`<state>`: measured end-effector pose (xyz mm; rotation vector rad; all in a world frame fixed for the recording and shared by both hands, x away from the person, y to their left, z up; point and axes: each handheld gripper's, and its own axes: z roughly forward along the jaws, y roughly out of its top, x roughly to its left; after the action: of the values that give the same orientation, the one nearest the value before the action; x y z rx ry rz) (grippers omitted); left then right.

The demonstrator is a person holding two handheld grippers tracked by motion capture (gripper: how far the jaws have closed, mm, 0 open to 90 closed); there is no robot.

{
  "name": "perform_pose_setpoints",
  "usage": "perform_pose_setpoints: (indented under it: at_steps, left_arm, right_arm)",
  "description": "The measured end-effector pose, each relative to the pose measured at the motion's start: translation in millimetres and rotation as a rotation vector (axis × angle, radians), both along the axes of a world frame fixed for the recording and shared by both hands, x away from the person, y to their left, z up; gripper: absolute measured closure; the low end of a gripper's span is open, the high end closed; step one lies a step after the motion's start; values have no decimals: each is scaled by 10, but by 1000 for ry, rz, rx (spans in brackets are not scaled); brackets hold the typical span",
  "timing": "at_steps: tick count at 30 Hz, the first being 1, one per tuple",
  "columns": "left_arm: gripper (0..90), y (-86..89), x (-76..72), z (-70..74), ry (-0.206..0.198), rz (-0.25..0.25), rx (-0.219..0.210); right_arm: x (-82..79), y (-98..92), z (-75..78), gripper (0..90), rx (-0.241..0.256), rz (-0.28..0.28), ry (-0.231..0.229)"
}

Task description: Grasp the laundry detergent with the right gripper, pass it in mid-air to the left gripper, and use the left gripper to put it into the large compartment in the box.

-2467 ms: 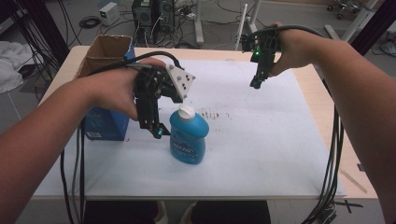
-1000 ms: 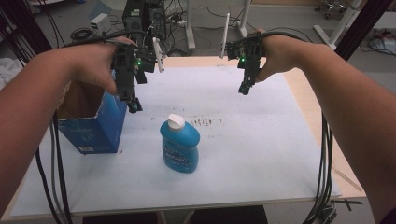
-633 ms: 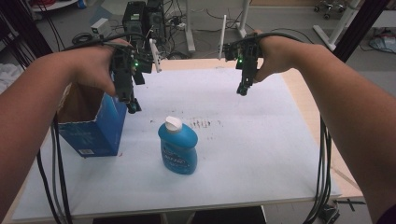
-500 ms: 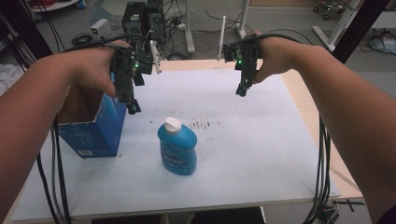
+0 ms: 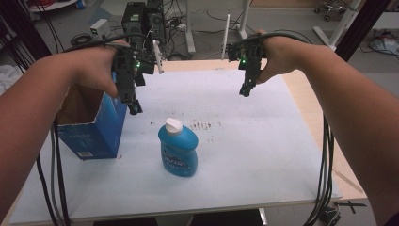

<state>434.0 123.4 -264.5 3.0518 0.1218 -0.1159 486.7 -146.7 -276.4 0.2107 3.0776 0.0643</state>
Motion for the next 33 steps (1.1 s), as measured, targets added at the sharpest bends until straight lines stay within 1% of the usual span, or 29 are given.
perform_pose_setpoints:
  at_steps: [4,5,6,7,8,11,14,16,18,20,21,23,26,29,30,33]
  left_arm:
    - [17,5,-2,3,-2,0,3]
    - [17,8,-4,3,-2,-2,5]
    - [18,11,-9,1,-1,-1,7]
    - [17,14,-13,1,-5,-3,9]
    - [17,14,-13,1,-5,-3,9]
    - [18,23,-16,2,-5,-19,16]
    - [17,37,-23,-2,-5,-19,13]
    - [17,49,-22,-6,-4,-21,21]
    - [17,59,-32,-15,-5,-21,19]
    - [17,61,-35,-14,-5,-26,13]
    - [17,61,-39,-14,-2,-29,10]
    - [17,60,-52,-18,-1,-33,8]
    - [17,60,-72,-15,1,-42,14]
    - [18,65,-102,-15,2,-45,20]
    - [17,68,-114,-13,2,-48,20]
    - [17,75,-145,-3,-2,-48,24]
  right_arm:
    - [-13,-20,-1,15,5,5,-3]
    - [-32,-23,0,15,4,-8,-2]
    - [-36,-34,-1,15,8,2,-2]
    - [-55,-41,3,15,9,-6,-2]
    - [-68,-54,3,15,13,-1,-8]
    - [-131,-99,15,15,21,-9,-10]
    - [-219,-133,35,15,42,-4,-17]
    - [-283,-153,47,15,56,3,-22]
    - [-348,-172,61,15,77,3,-28]
    - [-399,-187,76,15,104,8,-24]
    - [-443,-197,86,15,124,-5,-23]
    - [-504,-218,98,15,161,-10,-15]
    - [-612,-244,94,15,217,-29,-2]
    - [-721,-262,60,15,266,-31,4]
    - [-750,-265,51,14,274,-32,9]
    - [-878,-278,-18,14,332,-35,18]
